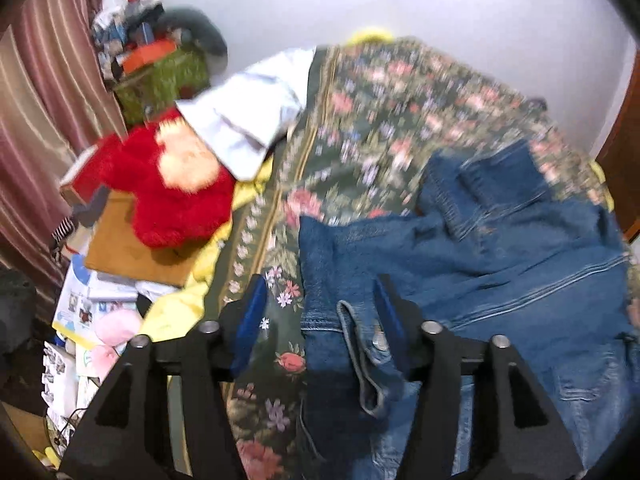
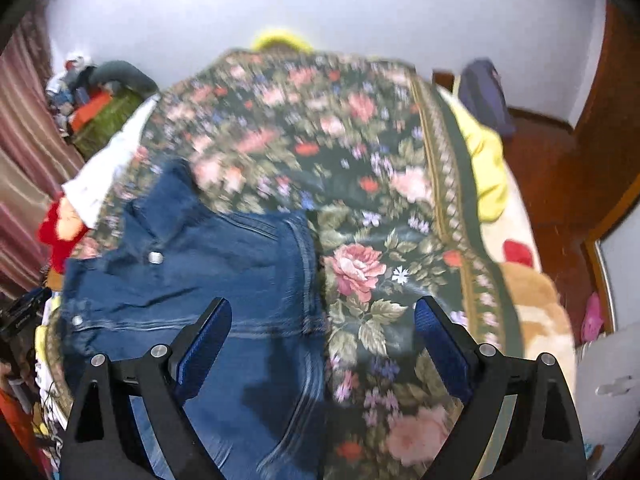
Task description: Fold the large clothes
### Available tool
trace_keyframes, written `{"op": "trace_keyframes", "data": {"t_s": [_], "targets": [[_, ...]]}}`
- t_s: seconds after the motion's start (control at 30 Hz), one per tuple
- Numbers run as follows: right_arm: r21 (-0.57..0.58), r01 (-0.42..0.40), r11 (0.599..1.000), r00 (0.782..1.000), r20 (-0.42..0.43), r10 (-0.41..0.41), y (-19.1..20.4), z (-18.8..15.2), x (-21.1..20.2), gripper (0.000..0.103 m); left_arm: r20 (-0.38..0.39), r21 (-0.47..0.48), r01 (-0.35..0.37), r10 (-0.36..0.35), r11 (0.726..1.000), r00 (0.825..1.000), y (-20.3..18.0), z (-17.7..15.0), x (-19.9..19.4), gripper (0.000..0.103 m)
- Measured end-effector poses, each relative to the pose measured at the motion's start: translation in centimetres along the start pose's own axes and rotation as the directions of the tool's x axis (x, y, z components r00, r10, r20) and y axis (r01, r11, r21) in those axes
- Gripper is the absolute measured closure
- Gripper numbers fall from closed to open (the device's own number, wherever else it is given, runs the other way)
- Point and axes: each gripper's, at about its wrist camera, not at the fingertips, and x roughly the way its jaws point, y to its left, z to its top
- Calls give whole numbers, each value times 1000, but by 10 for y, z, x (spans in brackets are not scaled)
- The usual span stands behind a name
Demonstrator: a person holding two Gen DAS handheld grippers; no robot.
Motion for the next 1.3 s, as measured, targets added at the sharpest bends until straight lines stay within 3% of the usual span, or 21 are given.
{"op": "trace_keyframes", "data": {"t_s": [0.27,0.43,0.63,0.73,0.87,1.03,1.17,1.23,1.3], "targets": [[-76,-93,993,994,55,98,30,-43,-92,8,112,42,71,-75,997,991,-19,-27,-83,14],[-95,-143,985,989,32,146,44,-91,-111,7,109,65,86,-93,994,990,-23,-69,-104,10],[-107,-126,986,990,-77,118,52,-151,-103,7,4,2,89,-89,996,996,-8,-130,-94,10],[-73,-142,987,985,-104,134,50,-178,-101,7,-95,-53,92,-96,994,991,4,-165,-76,10],[-31,-159,987,979,-137,154,47,-207,-99,7,-209,-124,73,-98,990,973,19,-212,-57,10],[-30,-209,977,964,-173,201,51,-229,-100,7,-272,-220,91,-150,971,950,29,-248,-48,10],[-41,-216,975,966,-151,208,58,-237,-104,13,-322,-294,115,-212,949,923,28,-273,-37,10],[-27,-232,972,966,-124,227,61,-240,-106,16,-329,-327,126,-238,936,914,27,-281,-33,17],[12,-251,968,963,-100,251,61,-241,-105,18,-314,-341,139,-252,930,915,21,-287,-34,26]]}}
